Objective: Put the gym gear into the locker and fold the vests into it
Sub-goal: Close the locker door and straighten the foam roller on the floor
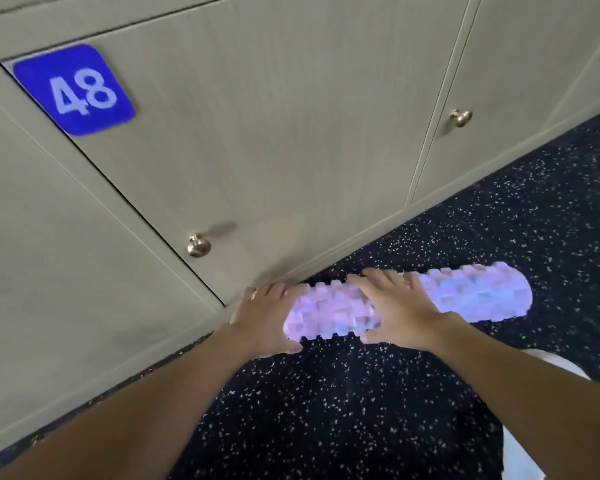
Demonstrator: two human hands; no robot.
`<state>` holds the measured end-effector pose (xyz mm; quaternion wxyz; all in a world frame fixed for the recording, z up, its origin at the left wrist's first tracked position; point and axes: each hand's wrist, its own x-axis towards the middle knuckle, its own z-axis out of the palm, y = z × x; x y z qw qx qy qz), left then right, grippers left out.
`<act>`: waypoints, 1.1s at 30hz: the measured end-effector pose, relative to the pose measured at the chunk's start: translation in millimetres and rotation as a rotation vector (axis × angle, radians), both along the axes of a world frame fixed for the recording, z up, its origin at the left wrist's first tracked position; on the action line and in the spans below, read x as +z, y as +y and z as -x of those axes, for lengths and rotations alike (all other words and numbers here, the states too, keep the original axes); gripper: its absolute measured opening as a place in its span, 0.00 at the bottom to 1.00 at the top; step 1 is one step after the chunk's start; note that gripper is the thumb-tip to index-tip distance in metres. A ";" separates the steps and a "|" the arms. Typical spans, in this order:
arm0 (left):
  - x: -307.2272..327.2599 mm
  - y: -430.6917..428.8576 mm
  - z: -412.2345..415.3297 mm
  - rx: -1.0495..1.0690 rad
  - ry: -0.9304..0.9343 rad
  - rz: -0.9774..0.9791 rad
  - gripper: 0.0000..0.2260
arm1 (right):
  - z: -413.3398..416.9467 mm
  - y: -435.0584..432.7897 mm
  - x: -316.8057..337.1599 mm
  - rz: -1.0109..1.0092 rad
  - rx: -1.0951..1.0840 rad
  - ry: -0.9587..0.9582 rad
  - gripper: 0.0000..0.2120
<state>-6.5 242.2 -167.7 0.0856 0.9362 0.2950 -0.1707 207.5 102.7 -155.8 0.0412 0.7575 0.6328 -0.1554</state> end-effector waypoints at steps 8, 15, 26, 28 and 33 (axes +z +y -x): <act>39.7 -5.4 13.9 -0.038 -0.062 -0.135 0.41 | 14.0 2.5 18.6 -0.025 -0.003 -0.139 0.38; 170.1 -28.2 65.9 -0.155 -0.402 -0.140 0.32 | 47.7 -21.1 95.8 -0.141 -0.097 -0.032 0.40; 349.2 -128.5 213.7 0.182 -1.061 0.238 0.39 | 195.9 -100.4 245.7 -0.532 -0.178 0.405 0.33; 378.6 -149.1 247.4 0.202 -1.165 0.297 0.38 | 235.0 -105.3 279.7 -0.568 -0.140 0.488 0.36; 446.8 -191.4 328.3 0.326 -1.470 0.208 0.31 | 330.7 -101.7 351.3 -0.577 0.013 0.595 0.40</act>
